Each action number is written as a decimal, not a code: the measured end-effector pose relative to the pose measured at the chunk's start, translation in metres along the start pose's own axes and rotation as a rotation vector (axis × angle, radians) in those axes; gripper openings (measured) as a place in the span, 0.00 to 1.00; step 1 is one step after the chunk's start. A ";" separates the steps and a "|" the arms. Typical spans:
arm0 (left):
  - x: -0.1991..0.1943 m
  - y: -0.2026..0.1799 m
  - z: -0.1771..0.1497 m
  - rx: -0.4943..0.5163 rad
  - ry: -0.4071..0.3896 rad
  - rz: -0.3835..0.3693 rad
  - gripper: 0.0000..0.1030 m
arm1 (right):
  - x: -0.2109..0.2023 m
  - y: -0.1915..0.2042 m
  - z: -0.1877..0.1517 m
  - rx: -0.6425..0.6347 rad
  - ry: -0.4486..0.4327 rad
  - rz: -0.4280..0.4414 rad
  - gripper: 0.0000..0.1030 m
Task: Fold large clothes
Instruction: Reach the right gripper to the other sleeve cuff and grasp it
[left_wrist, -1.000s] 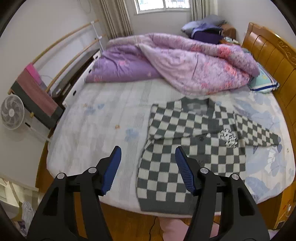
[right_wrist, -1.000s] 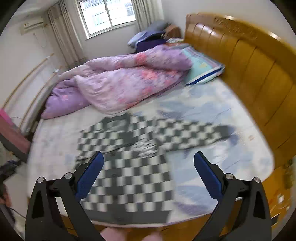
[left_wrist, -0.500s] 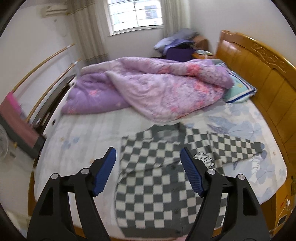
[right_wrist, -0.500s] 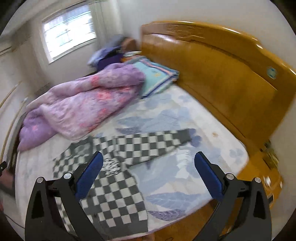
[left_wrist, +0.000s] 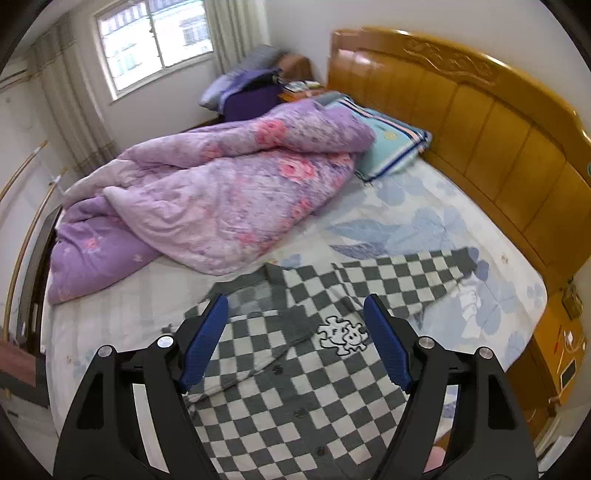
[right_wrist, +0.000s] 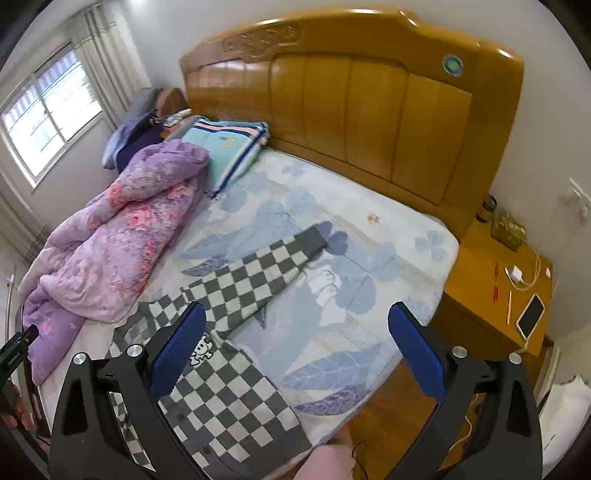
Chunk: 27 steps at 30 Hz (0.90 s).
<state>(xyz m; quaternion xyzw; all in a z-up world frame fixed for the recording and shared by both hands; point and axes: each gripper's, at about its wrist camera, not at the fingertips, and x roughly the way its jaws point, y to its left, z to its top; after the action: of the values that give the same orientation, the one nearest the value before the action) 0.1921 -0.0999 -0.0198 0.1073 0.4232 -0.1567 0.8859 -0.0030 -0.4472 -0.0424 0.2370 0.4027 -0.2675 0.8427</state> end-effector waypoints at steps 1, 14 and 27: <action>0.008 -0.006 0.003 0.006 0.014 -0.011 0.76 | 0.006 -0.003 0.001 0.010 0.008 0.000 0.93; 0.128 -0.081 0.043 0.012 0.245 0.029 0.85 | 0.178 -0.034 0.055 0.059 0.228 0.130 0.92; 0.277 -0.118 0.022 -0.128 0.478 0.012 0.89 | 0.399 -0.054 0.080 0.199 0.322 0.204 0.92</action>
<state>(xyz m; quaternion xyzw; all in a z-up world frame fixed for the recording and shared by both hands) 0.3290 -0.2680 -0.2303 0.0874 0.6291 -0.0946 0.7666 0.2190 -0.6405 -0.3285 0.3984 0.4778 -0.1780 0.7624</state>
